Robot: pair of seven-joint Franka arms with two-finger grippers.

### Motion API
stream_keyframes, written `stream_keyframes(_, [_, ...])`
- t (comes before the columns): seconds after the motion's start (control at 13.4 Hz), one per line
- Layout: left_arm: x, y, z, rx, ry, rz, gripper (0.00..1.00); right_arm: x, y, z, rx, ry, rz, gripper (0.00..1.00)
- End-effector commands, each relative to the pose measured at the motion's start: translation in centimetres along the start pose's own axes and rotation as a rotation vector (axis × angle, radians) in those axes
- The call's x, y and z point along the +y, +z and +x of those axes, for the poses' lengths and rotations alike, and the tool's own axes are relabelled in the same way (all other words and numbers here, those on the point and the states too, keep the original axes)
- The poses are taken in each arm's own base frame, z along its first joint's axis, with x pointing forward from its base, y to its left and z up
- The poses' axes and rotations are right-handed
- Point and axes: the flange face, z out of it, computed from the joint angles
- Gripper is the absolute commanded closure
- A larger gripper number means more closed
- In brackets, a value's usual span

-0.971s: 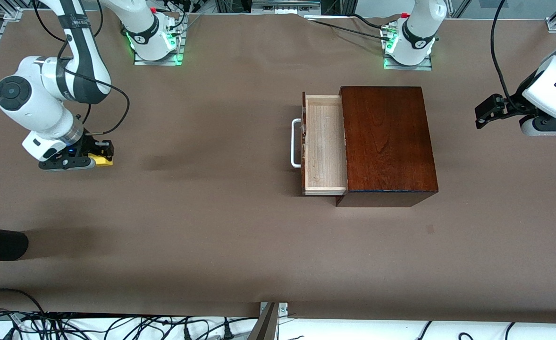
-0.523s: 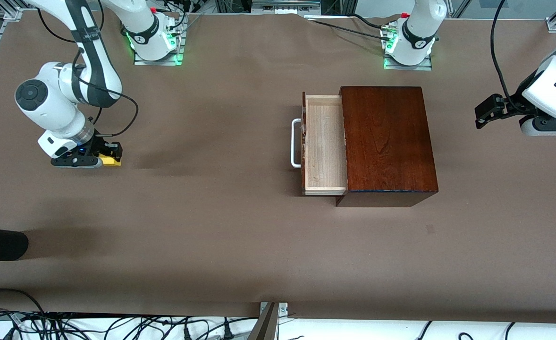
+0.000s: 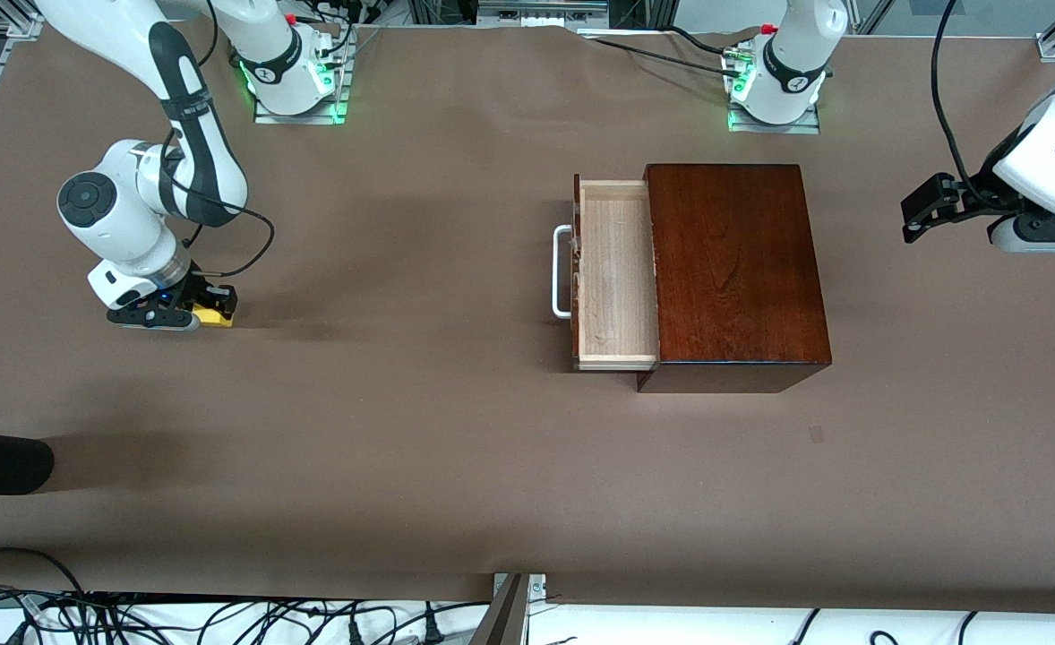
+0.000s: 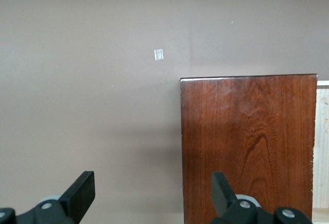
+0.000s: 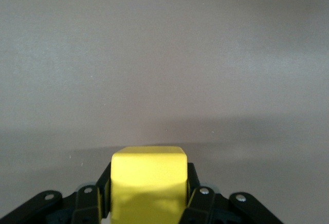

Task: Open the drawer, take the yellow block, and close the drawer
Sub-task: 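Lower the yellow cube onto the table with the right gripper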

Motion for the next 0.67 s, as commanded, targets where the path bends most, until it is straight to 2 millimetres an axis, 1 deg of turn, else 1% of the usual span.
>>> stream_keyframes(0.0, [0.6,-1.1,0.2,0.004,0.02,-0.024,0.0,0.4,0.8,-0.1,0.025,0.007,0.014,0.84])
stream_keyframes(0.07, [0.5,-0.8,-0.1,-0.021,0.02,-0.02,0.0,0.5,1.2,-0.1,0.029,0.008,0.023,0.84])
stream_keyframes(0.22, [0.2,-0.9,-0.2,-0.026,0.02,-0.026,0.0,0.0,1.9,-0.3,0.034,0.003,0.051,0.84])
stream_keyframes(0.45, [0.7,0.6,0.4,-0.049,0.029,-0.016,0.0,-0.1,3.2,-0.6,0.05,-0.006,0.052,0.84])
stream_keyframes(0.6, [0.6,1.7,1.0,-0.066,0.03,-0.015,0.0,-0.6,3.3,-0.7,0.05,-0.012,0.06,0.83])
